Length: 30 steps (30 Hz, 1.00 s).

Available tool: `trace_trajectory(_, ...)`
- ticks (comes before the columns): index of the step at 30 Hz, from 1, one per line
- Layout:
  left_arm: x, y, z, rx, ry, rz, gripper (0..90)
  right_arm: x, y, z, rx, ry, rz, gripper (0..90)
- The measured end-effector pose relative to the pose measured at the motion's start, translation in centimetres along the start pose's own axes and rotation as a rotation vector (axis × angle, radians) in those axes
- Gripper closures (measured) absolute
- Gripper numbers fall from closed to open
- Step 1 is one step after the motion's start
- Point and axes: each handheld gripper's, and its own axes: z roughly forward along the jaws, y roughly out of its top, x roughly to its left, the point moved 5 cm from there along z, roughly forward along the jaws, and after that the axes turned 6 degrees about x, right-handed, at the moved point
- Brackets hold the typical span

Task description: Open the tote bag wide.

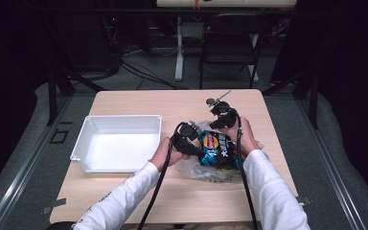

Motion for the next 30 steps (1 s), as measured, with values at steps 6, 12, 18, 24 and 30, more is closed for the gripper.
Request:
trace_trajectory(6,0.0,-0.5,0.4,0.017,-0.02,0.041,90.0,-1.7,0.7,2.8,0.138,-0.028,0.035,88.3)
trace_trajectory(12,0.9,-1.1,1.4,0.057,0.01,0.01,85.2,-0.4,1.1,3.8,0.186,0.025,-0.005,83.9)
trace_trajectory(18,2.4,-1.3,0.2,-0.019,0.059,-0.084,70.9,0.1,0.6,3.0,0.126,0.04,0.0,74.8)
trace_trajectory(24,3.7,-1.2,0.4,-0.001,0.212,-0.114,73.6,0.4,0.6,1.3,0.08,0.062,-0.012,59.5)
trace_trajectory(30,4.7,-0.6,1.2,0.021,0.229,-0.15,76.1,1.5,-0.3,-1.2,0.026,0.09,-0.029,43.2)
